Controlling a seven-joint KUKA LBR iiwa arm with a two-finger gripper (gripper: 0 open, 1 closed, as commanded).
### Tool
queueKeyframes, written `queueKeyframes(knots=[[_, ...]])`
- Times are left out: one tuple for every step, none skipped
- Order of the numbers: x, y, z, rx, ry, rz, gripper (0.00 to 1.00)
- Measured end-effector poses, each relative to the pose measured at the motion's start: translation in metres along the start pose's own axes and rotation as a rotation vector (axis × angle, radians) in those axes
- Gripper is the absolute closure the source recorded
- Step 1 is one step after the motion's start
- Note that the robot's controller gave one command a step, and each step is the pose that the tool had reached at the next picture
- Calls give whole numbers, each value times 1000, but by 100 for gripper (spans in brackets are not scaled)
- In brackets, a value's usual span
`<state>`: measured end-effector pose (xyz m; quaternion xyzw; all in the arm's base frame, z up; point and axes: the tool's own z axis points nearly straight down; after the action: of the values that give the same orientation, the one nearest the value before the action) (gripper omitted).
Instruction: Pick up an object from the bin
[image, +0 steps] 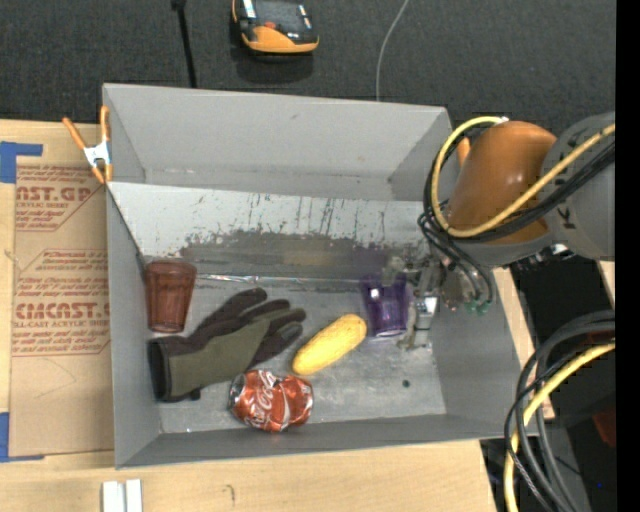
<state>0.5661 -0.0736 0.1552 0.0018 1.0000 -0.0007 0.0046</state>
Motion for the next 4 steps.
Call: queueKeyframes(knots=[[12,9,46,-2,5,-95,0],[11,26,76,-3,8,-329,100],[11,25,76,-3,8,-329,0],[11,25,76,-3,8,-329,0]])
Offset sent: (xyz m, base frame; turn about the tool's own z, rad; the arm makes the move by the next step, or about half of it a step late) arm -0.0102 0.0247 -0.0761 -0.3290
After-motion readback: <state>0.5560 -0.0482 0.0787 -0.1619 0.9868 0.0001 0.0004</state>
